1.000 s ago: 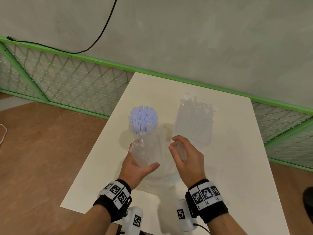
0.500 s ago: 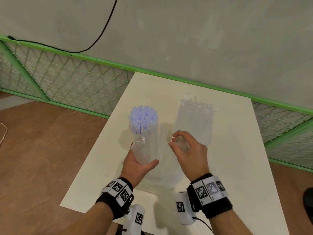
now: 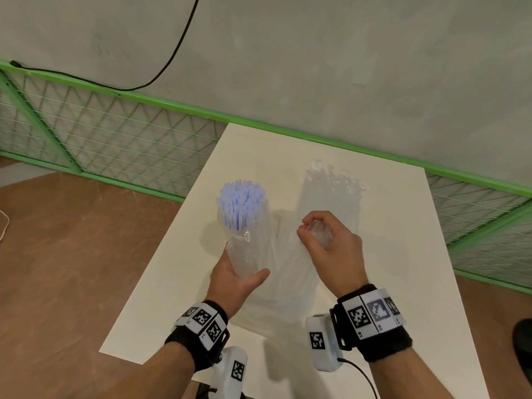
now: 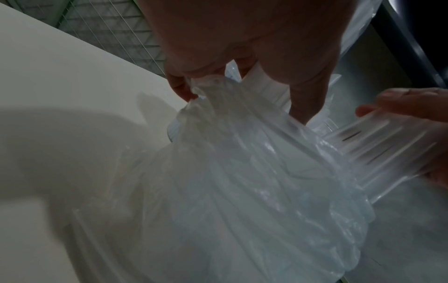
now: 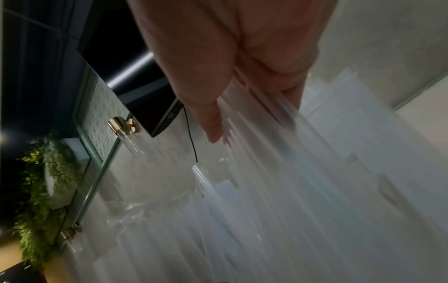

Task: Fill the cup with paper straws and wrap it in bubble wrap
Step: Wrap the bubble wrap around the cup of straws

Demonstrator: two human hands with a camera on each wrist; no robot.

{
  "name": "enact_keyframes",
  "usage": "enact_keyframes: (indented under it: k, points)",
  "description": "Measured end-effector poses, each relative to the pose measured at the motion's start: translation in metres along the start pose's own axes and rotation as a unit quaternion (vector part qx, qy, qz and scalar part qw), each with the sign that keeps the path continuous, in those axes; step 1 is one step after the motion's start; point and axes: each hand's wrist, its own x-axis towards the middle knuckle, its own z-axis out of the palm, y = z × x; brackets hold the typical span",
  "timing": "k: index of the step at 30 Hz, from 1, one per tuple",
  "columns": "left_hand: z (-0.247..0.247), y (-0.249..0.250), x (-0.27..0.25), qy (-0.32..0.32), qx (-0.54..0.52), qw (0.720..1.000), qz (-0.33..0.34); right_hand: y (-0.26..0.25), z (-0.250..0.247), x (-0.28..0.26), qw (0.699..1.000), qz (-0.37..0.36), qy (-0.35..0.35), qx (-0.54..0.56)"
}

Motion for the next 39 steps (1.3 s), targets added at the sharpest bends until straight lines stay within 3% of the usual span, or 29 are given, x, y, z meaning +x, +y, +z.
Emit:
enact_keyframes:
  k: [7, 9, 13, 19, 26, 39]
  points:
    - [-0.003, 0.012, 0.0, 0.015, -0.028, 0.999, 0.028, -0.015, -0.007, 0.003, 0.999, -0.032, -0.007, 0.022]
    - [-0.004, 0.011, 0.001, 0.015, -0.035, 0.999, 0.024, -0.014, -0.008, 0.005, 0.999, -0.032, 0.018, 0.03]
    - [-0.006, 0.008, 0.0, 0.007, -0.035, 0.999, 0.006, -0.012, -0.01, 0.005, 0.999, -0.032, 0.002, 0.015]
    - [-0.008, 0.009, -0.002, -0.002, -0.034, 0.999, -0.005, -0.01, -0.018, 0.007, 0.997, -0.011, 0.056, 0.054]
    - [-0.01, 0.01, 0.0, 0.006, -0.052, 0.999, -0.013, 0.01, -0.03, 0.004, 0.985, 0.066, 0.092, 0.133]
    - [-0.012, 0.008, 0.003, 0.023, -0.031, 0.999, -0.027, -0.01, -0.08, 0.016, 0.944, 0.024, 0.219, 0.246]
